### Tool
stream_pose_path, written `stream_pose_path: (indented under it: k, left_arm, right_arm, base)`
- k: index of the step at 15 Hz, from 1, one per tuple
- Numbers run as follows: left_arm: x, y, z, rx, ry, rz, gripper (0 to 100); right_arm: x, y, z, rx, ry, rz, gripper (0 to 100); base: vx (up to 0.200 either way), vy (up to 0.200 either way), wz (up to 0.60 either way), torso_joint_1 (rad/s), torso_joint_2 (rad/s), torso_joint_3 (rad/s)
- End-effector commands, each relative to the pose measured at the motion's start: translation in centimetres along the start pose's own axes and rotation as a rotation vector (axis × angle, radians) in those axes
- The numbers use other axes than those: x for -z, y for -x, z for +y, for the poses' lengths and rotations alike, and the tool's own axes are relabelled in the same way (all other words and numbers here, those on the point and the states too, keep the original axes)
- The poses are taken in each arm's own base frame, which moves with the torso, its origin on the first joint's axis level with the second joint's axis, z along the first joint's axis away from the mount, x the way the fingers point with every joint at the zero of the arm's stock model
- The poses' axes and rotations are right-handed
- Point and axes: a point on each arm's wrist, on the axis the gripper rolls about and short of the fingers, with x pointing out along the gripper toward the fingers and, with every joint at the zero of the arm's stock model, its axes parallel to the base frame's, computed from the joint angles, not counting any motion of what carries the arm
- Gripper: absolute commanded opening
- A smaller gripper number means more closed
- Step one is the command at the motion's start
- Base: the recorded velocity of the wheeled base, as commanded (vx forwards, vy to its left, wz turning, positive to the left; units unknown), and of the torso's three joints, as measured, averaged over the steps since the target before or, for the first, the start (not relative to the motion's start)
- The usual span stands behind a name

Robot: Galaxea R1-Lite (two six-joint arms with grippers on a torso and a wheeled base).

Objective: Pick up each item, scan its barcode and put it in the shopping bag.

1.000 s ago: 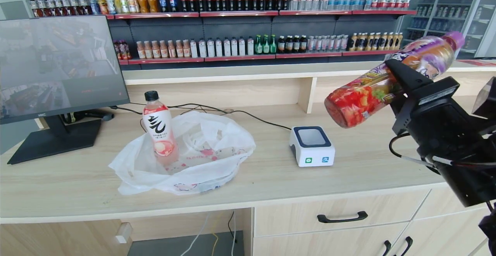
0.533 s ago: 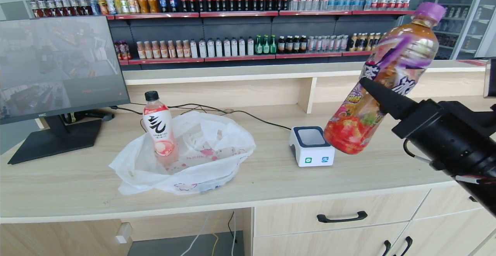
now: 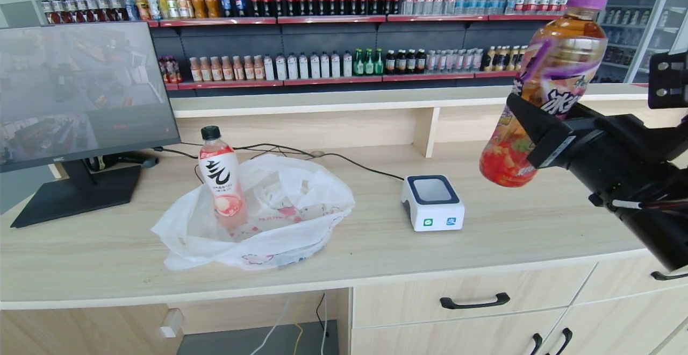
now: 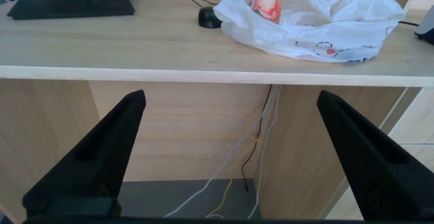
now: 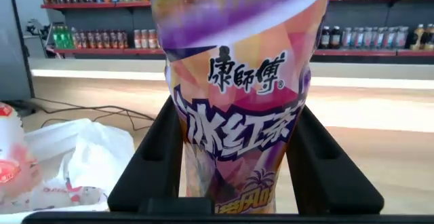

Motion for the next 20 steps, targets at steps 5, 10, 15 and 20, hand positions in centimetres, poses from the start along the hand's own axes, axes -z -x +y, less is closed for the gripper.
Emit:
stream_pose_path:
  k: [5,10,15,20]
  left_arm:
    - [0.0,0.0,0.0,0.000,0.002,-0.002,100]
    - [0.0,0.0,0.0,0.000,0.003,-0.002,100]
    - [0.0,0.0,0.0,0.000,0.002,-0.002,100]
    - [0.0,0.0,0.0,0.000,0.000,-0.002,100]
  right_arm:
    - [1.4,1.8,0.3,-0.029,0.005,0.037,0]
    - [1.2,0.9,0.7,-0.062,0.002,0.024,0]
    - [1.4,-0.2,2.0,-0.131,0.016,0.010,0]
    - [2.2,-0.7,2.9,-0.156,0.034,0.028,0]
  base:
    - [0.000,0.160,0.00,0.004,0.00,0.002]
    - [0.000,0.200,0.00,0.005,0.00,0.000]
    - [0.000,0.200,0.00,0.000,0.00,0.004]
    - [0.000,0.000,0.00,0.000,0.00,0.000]
